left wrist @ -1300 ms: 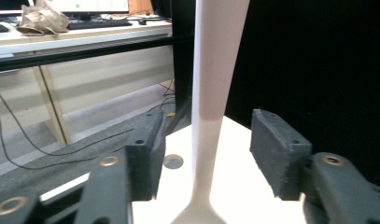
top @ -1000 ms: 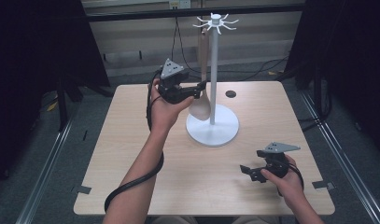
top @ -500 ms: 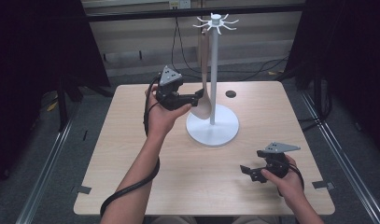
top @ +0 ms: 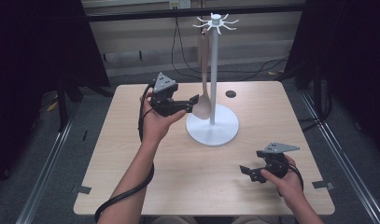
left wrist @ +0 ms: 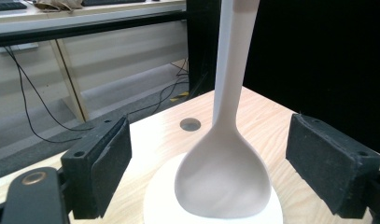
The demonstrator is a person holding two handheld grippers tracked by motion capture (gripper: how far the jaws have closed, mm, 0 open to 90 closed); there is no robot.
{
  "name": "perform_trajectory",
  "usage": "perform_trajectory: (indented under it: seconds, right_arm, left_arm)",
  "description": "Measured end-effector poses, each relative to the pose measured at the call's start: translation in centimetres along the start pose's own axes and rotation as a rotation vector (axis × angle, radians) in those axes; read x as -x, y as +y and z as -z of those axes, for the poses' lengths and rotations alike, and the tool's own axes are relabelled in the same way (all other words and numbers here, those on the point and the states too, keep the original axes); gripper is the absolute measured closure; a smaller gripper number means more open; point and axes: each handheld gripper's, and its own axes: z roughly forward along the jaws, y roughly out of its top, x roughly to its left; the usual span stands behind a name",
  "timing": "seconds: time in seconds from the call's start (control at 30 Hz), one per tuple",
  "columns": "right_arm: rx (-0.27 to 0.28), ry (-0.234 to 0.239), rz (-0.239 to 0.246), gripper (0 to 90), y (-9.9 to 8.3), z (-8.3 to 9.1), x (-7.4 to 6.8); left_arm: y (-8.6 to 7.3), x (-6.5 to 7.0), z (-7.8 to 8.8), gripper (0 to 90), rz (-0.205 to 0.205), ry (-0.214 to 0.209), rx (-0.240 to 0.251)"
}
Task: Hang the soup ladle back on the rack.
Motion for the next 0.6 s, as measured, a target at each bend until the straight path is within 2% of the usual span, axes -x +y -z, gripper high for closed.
perform_trajectory:
  seconds: [0.6]
  right_arm:
    - [-0.005, -0.001, 0.005, 4.1, 0.0, 0.0, -0.1]
  left_arm:
    - [-2.4, -0.7, 1.2, 12.4, 0.01, 0.009, -0.019]
